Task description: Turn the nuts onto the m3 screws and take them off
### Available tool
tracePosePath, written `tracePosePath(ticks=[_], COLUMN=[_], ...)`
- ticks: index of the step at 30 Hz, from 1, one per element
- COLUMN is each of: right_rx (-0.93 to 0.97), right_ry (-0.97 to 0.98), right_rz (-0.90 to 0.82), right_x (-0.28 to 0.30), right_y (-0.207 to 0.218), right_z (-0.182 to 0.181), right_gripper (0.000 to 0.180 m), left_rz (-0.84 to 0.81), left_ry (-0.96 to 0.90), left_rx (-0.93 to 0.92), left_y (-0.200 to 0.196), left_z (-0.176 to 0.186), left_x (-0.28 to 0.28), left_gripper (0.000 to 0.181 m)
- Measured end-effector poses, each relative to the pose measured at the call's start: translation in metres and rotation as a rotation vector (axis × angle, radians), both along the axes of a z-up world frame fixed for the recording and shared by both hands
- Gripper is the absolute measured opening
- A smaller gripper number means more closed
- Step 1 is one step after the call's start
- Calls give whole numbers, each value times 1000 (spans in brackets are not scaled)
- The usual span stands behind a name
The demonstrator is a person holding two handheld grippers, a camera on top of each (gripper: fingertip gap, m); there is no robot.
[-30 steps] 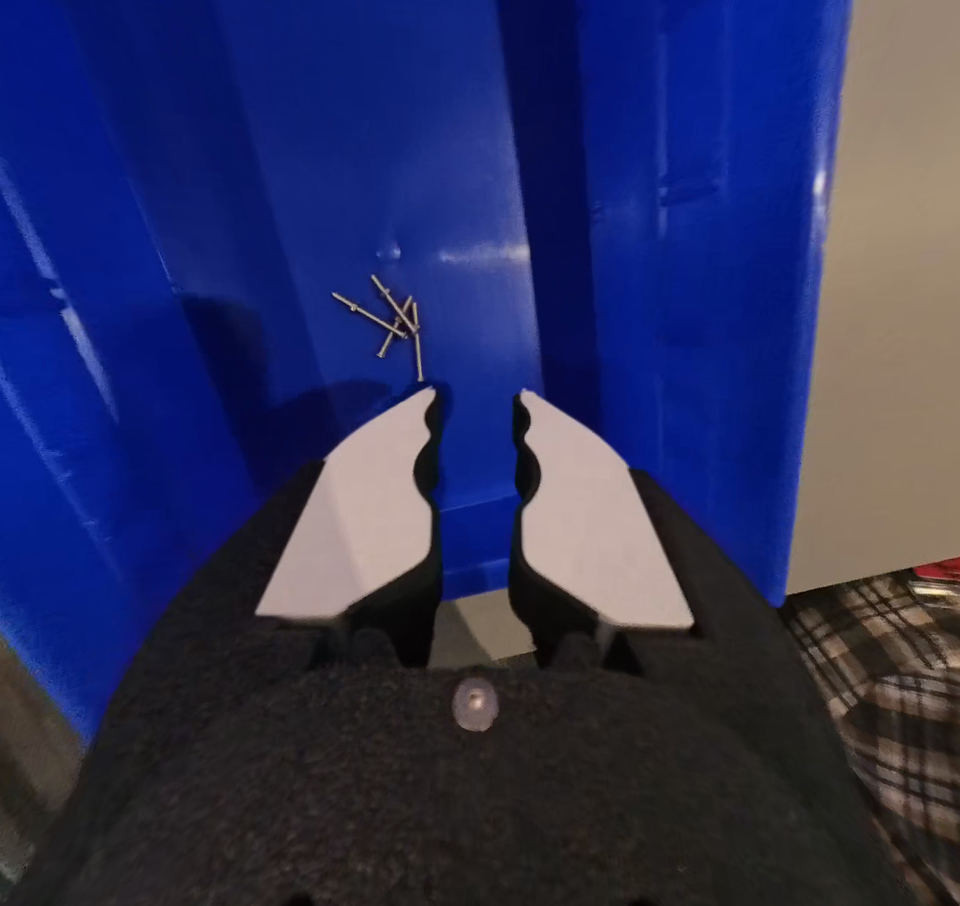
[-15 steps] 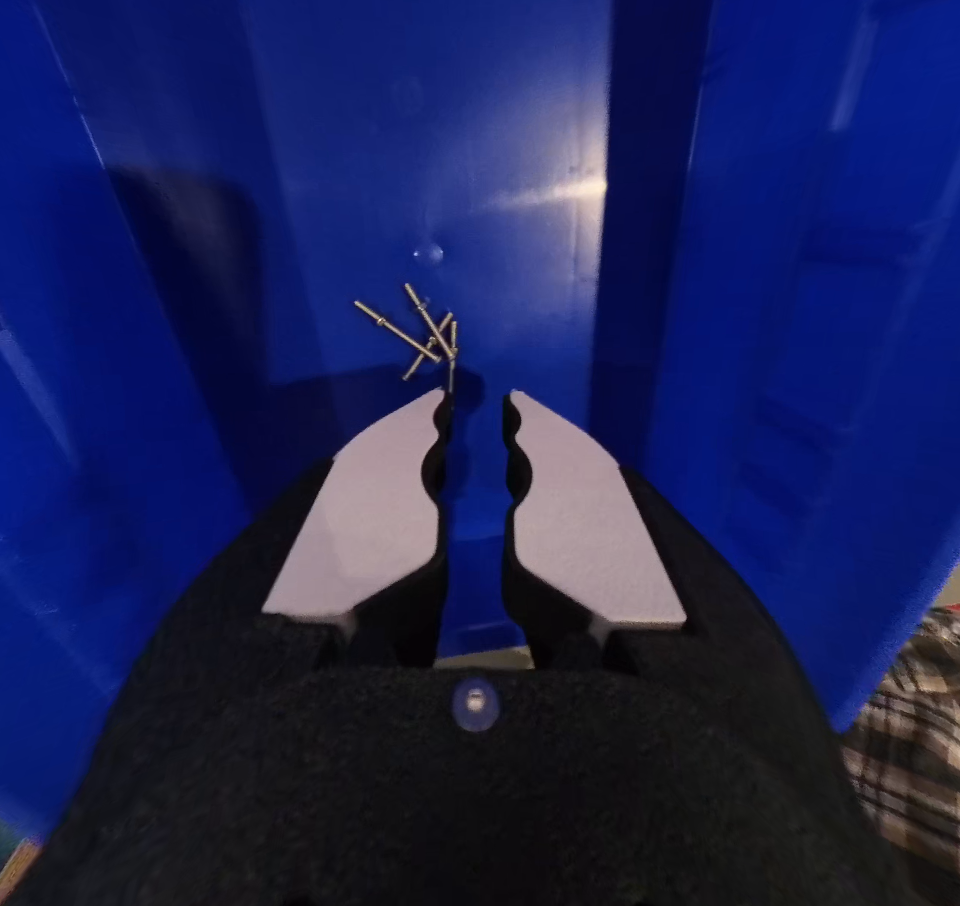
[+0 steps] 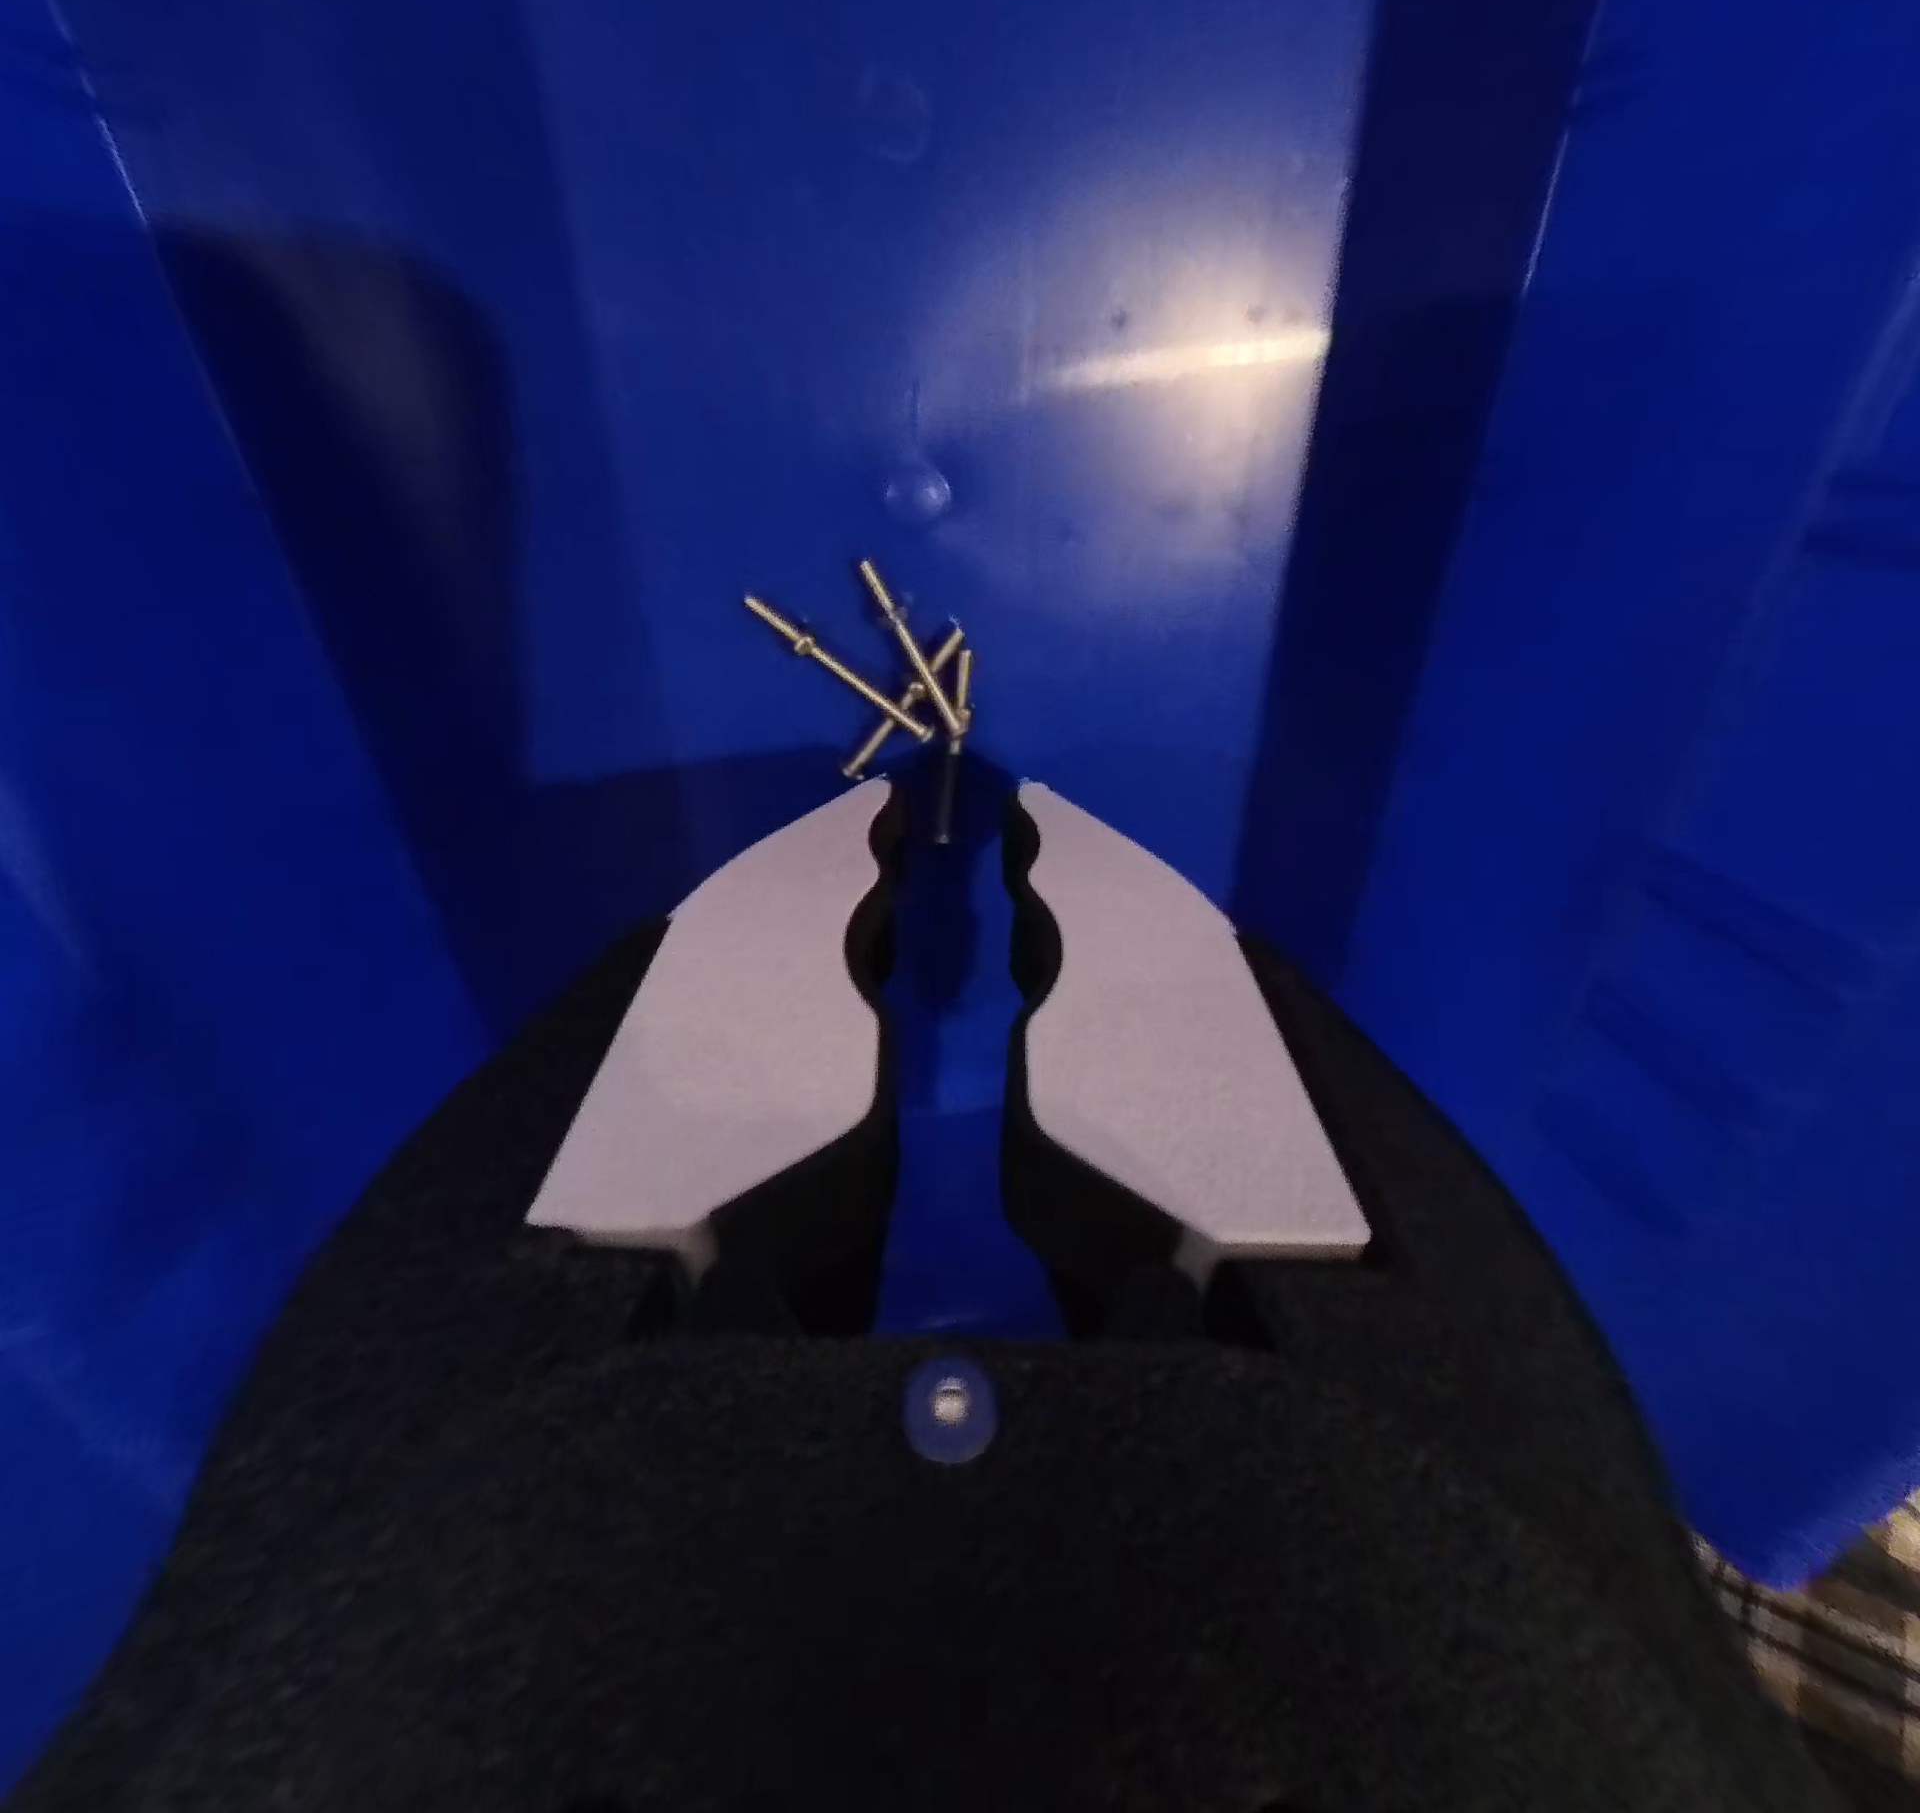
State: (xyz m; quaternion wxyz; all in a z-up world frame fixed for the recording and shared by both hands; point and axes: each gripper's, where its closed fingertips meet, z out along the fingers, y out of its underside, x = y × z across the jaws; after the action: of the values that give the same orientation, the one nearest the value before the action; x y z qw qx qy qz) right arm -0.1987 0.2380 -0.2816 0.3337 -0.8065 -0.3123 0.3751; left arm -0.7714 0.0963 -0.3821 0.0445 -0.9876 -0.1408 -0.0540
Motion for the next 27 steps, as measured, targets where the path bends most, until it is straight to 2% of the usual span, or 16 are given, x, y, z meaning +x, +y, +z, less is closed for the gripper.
tracePosePath(ticks=[11, 18, 27], right_rx=[8, 16, 31], right_ry=[1, 4, 15], right_rz=[-6, -2, -7], right_x=[2, 2, 5], right_y=[1, -1, -3], right_z=[2, 5, 11], right_gripper=[50, 50, 50], left_rz=[-22, -47, -41], left_ry=[67, 113, 76], left_rx=[-4, -15, 8], left_y=[-4, -5, -4], left_z=[-3, -3, -4], left_x=[-2, -2, -1], left_gripper=[4, 3, 2])
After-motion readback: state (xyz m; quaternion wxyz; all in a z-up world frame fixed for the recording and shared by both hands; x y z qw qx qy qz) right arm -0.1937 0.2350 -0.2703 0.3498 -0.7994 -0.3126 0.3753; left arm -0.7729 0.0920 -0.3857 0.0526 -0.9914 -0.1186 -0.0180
